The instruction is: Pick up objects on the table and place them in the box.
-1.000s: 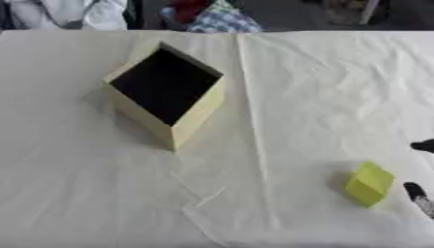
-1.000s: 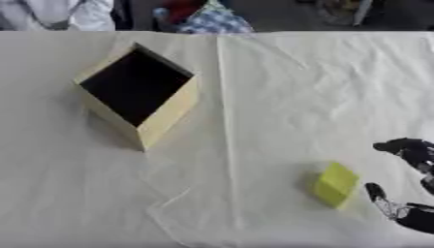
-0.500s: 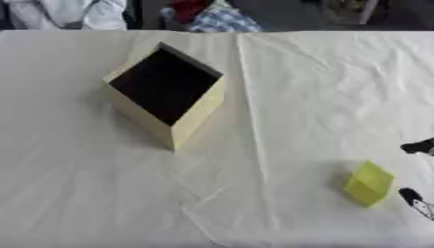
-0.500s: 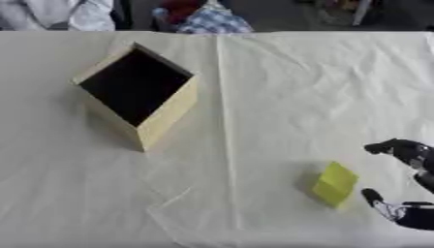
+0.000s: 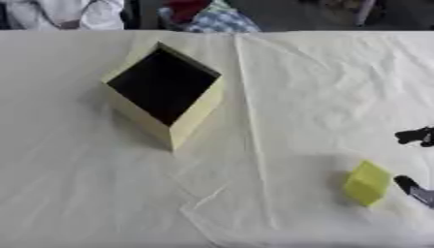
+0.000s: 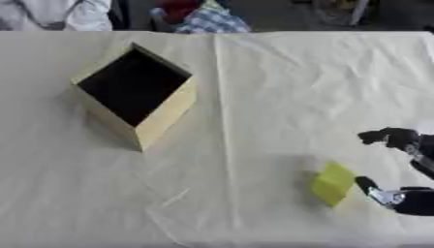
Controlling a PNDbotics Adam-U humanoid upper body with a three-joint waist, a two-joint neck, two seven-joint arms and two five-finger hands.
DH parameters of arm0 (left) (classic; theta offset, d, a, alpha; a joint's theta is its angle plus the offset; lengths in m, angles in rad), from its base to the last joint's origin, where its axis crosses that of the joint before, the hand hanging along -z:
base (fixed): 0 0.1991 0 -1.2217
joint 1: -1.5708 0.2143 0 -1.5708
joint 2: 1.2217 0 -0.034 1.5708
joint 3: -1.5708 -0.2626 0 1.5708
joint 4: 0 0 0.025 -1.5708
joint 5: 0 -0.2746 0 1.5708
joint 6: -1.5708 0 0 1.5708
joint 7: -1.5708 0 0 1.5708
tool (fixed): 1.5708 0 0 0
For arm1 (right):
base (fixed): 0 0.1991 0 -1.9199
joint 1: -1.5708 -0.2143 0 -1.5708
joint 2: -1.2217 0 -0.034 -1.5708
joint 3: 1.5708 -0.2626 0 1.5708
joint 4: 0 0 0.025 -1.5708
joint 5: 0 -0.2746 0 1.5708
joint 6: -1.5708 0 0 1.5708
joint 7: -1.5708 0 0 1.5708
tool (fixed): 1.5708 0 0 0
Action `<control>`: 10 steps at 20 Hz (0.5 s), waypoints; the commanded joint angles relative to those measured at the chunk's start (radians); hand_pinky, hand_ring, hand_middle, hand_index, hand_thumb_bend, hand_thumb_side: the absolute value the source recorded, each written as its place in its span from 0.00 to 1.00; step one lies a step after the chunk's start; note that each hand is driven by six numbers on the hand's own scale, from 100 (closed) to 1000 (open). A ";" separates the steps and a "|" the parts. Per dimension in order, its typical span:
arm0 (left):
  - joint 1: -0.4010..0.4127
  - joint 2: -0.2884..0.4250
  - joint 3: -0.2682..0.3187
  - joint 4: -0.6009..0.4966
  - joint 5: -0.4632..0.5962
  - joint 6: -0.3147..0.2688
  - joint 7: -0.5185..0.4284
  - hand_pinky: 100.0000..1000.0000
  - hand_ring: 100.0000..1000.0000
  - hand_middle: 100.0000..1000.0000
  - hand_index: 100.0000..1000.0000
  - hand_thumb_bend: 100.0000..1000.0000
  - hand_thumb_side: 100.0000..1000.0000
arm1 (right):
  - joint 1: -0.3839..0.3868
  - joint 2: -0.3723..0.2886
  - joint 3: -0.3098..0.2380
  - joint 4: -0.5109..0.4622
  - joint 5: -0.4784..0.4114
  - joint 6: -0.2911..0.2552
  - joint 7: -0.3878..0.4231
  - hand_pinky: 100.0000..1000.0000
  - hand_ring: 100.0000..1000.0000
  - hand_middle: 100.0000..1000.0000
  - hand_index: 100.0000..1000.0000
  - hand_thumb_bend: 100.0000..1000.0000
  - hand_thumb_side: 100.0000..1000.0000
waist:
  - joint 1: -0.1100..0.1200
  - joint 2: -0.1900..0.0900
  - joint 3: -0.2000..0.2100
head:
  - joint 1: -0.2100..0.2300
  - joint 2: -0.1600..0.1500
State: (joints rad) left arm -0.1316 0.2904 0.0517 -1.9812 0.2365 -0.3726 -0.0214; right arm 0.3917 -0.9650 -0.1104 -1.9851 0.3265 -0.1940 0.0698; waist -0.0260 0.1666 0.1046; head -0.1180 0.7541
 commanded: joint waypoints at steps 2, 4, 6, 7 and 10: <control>-0.004 0.026 0.002 -0.019 -0.005 0.001 -0.004 0.68 0.78 0.85 0.64 0.00 0.68 | -0.011 -0.048 -0.017 -0.015 -0.037 0.007 0.017 0.74 0.84 0.74 0.91 0.18 0.44 | -0.001 -0.009 -0.001 | -0.004 -0.003; -0.004 0.026 0.002 -0.019 -0.005 0.001 -0.004 0.68 0.78 0.85 0.64 0.00 0.68 | -0.012 -0.049 -0.018 -0.015 -0.042 0.008 0.020 0.74 0.84 0.74 0.91 0.18 0.44 | -0.001 -0.009 -0.001 | -0.004 -0.003; -0.005 0.026 0.001 -0.019 -0.004 0.001 -0.004 0.68 0.78 0.85 0.64 0.00 0.68 | -0.020 -0.058 -0.010 -0.015 -0.050 0.014 0.027 0.73 0.84 0.73 0.91 0.16 0.51 | -0.001 -0.008 0.003 | -0.010 -0.002; -0.006 0.025 0.000 -0.019 -0.004 0.002 -0.005 0.68 0.78 0.85 0.64 0.00 0.68 | -0.030 -0.067 0.005 -0.015 -0.060 0.024 0.036 0.73 0.84 0.73 0.91 0.16 0.52 | -0.001 -0.007 0.005 | -0.012 -0.003; -0.006 0.024 0.000 -0.019 -0.003 0.003 -0.006 0.69 0.78 0.86 0.64 0.00 0.68 | -0.053 -0.086 0.039 -0.015 -0.087 0.048 0.062 0.73 0.84 0.73 0.91 0.16 0.52 | -0.002 -0.007 0.007 | -0.014 -0.004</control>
State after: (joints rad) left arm -0.1315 0.2904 0.0514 -1.9812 0.2364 -0.3692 -0.0249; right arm 0.3442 -1.0065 -0.0726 -1.9851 0.2561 -0.1524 0.1211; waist -0.0264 0.1684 0.1118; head -0.1271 0.7540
